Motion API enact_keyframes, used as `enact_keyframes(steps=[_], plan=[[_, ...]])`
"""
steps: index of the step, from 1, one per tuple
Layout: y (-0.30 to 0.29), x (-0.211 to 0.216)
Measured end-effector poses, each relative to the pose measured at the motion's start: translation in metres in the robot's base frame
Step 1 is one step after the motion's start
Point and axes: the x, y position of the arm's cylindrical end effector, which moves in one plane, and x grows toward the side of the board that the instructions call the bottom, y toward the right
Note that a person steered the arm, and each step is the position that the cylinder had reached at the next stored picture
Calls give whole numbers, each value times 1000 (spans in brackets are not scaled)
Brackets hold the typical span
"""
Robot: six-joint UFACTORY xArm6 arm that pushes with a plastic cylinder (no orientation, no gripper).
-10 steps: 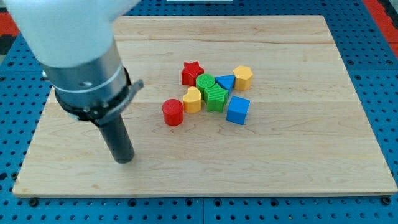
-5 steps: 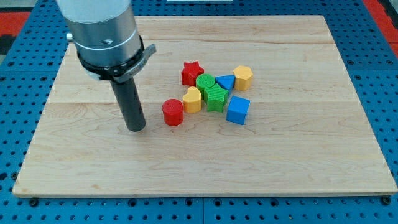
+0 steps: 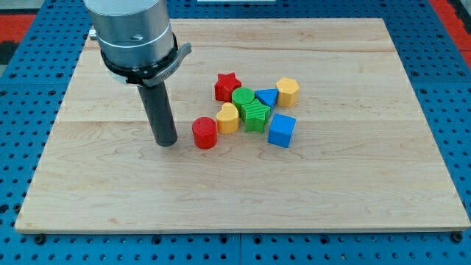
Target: Push the red circle into the heart
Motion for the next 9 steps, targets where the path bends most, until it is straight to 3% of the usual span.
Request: enact_keyframes(steps=[9], plan=[[26, -9]])
